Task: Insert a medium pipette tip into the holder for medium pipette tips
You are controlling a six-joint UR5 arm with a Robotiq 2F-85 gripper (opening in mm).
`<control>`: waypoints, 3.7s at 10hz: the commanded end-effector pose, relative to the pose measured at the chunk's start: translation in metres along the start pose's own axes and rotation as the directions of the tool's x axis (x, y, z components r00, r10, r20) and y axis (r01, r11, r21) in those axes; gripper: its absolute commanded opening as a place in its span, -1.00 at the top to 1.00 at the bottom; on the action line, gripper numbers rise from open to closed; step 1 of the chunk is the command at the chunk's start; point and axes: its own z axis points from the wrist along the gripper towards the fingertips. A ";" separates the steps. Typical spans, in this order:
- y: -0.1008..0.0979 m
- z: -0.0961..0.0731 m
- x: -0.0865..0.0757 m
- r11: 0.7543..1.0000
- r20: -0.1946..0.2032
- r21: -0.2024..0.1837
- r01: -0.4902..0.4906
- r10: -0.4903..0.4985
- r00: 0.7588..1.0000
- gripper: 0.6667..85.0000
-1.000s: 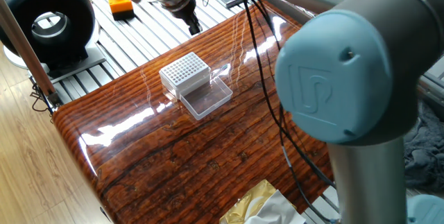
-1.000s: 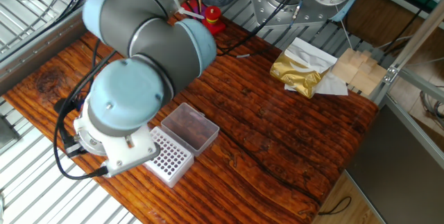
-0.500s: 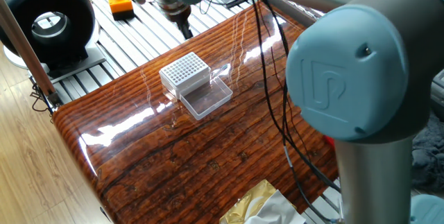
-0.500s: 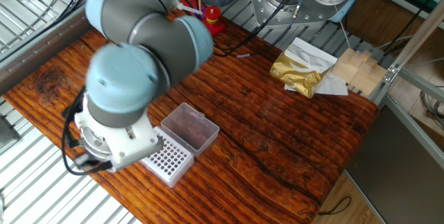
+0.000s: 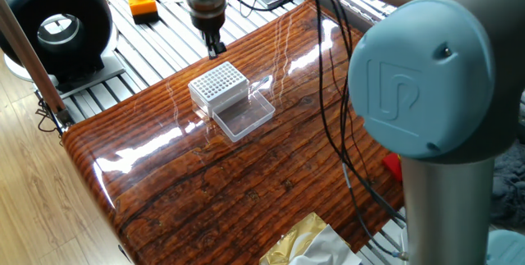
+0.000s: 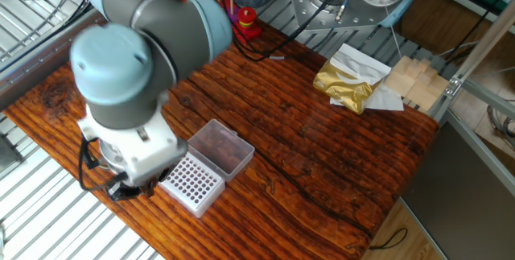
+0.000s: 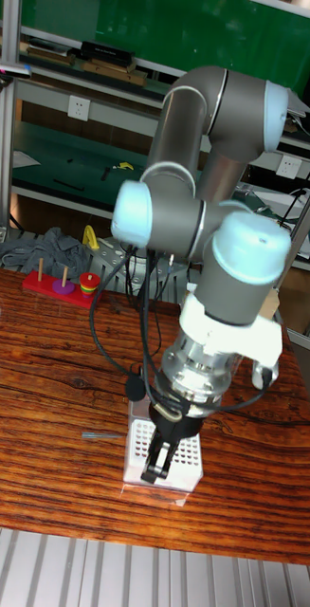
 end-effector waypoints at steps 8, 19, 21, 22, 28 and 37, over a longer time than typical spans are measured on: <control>0.009 -0.020 0.003 0.948 0.091 0.014 0.319 -0.319 0.943 0.99; 0.038 0.004 0.060 0.951 0.074 0.080 0.298 -0.304 0.950 0.99; 0.043 0.010 0.074 0.952 0.047 0.087 0.293 -0.298 0.953 0.99; 0.046 0.012 0.078 0.953 0.046 0.094 0.287 -0.292 0.955 0.99; 0.060 0.020 0.085 0.955 0.052 0.092 0.283 -0.289 0.956 0.99; 0.100 0.046 0.097 0.953 0.079 -0.052 0.299 -0.294 0.952 0.79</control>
